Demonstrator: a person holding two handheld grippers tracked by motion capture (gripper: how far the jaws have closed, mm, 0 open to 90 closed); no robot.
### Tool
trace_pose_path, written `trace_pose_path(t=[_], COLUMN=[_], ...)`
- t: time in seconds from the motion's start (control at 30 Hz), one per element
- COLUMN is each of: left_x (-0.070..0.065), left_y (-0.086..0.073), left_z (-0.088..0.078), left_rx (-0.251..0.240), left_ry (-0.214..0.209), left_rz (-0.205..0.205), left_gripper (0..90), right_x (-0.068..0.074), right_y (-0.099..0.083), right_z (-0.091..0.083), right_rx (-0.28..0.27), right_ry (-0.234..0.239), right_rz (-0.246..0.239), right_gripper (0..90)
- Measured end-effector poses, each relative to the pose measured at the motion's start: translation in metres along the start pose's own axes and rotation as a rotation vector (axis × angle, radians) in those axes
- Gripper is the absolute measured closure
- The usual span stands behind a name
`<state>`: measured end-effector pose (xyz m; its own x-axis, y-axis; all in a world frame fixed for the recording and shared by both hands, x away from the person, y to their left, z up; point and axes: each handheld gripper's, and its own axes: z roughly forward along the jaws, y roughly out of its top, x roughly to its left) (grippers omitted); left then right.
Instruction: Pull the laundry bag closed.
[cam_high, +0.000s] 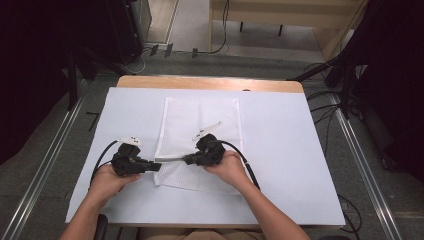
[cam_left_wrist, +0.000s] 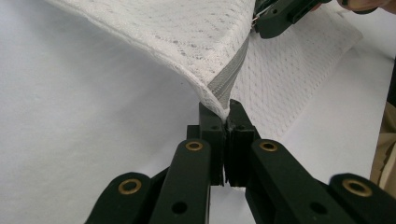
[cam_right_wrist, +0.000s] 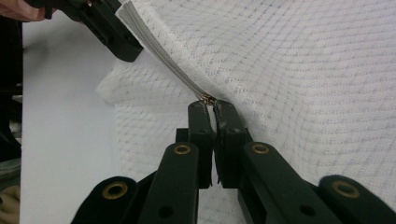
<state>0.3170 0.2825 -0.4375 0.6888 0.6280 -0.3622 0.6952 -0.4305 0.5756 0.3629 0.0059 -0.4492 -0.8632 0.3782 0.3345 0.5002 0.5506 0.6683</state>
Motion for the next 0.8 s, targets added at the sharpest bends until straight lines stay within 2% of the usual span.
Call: trace_pose_path(t=[0.2,0.27,0.47,0.6,0.67,0.8], left_x=[0.0,0.001,0.002,0.001,0.001,0.001], left_y=[-0.001,-0.001,-0.002,-0.002,-0.002,-0.002], left_z=[-0.001,-0.001,-0.002,-0.002,-0.002,-0.002], left_rx=[0.002,0.001,0.002,0.006,0.006,0.01], left_ry=[0.0,0.001,0.0,0.001,0.0,-0.001], left_rz=[-0.005,-0.004,-0.006,-0.009,-0.012,-0.011], left_gripper=[89.2,89.2,89.3,89.3,89.2,89.3], right_x=[-0.001,-0.003,-0.004,-0.008,-0.009,-0.012], right_y=[-0.003,-0.005,-0.007,-0.011,-0.013,-0.017], right_z=[-0.003,-0.005,-0.009,-0.012,-0.013,-0.017], right_rx=[0.006,0.005,0.011,0.012,0.017,0.017], right_ry=[-0.006,-0.007,-0.009,-0.011,-0.017,-0.02], right_rz=[-0.003,0.013,0.008,0.025,0.017,0.035], right_gripper=[88.6,88.6,88.6,88.6,88.6,88.6])
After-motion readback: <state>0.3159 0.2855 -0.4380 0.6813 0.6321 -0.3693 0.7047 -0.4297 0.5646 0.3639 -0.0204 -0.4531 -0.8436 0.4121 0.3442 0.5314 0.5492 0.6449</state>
